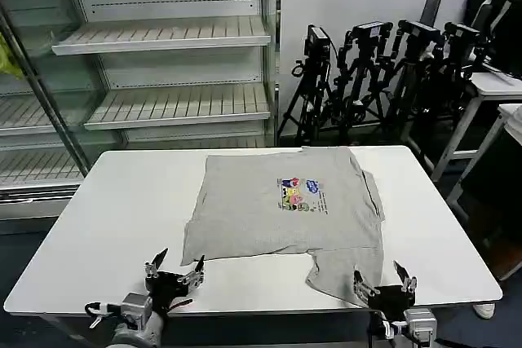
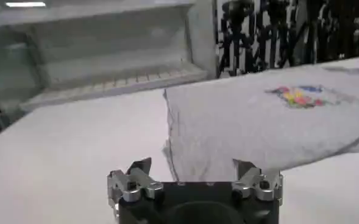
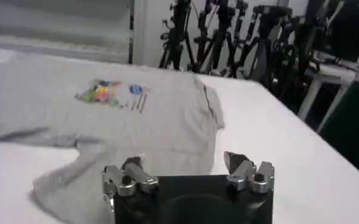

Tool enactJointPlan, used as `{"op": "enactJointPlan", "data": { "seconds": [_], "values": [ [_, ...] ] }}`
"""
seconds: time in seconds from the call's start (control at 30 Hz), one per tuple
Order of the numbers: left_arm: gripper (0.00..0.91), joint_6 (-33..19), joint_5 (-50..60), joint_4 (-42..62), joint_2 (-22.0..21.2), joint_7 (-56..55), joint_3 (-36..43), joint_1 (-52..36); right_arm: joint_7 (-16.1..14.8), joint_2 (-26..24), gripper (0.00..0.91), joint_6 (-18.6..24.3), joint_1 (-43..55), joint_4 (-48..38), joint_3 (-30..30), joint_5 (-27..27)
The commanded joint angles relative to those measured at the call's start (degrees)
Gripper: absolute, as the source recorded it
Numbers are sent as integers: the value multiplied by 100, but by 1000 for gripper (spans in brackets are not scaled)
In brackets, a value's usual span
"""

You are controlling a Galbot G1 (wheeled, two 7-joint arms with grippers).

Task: Fold and organize the clothes.

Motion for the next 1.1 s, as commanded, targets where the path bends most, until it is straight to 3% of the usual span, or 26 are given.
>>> {"op": "enactJointPlan", "data": {
  "seconds": [0.03,0.07,0.1,0.13,0.2,0.23,0.27,0.77,1.1],
  "values": [
    [907,116,-146,638,100,-37,172,-430,6,19,907,-104,-318,-120,-32,38],
    [907,117,-158,696,99,-45,218,-470,4,28,907,-105,-319,-134,-44,38],
    [10,116,-174,735,91,-56,242,-492,5,35,856,-105,-323,-147,-62,39],
    [20,118,-184,745,88,-68,262,-512,10,40,635,-107,-324,-156,-76,44],
    [20,115,-196,806,78,-77,293,-541,15,40,333,-107,-324,-182,-90,51],
    [20,113,-212,828,82,-74,310,-550,9,39,71,-108,-329,-193,-92,61],
    [20,111,-246,841,90,-110,334,-541,7,39,0,-108,-335,-197,-95,65],
    [20,106,-378,836,117,-216,330,-352,-10,26,0,-97,-362,-134,-153,280],
    [20,102,-406,27,-10,-205,202,58,41,-54,0,324,-875,883,51,347]
  ]
}}
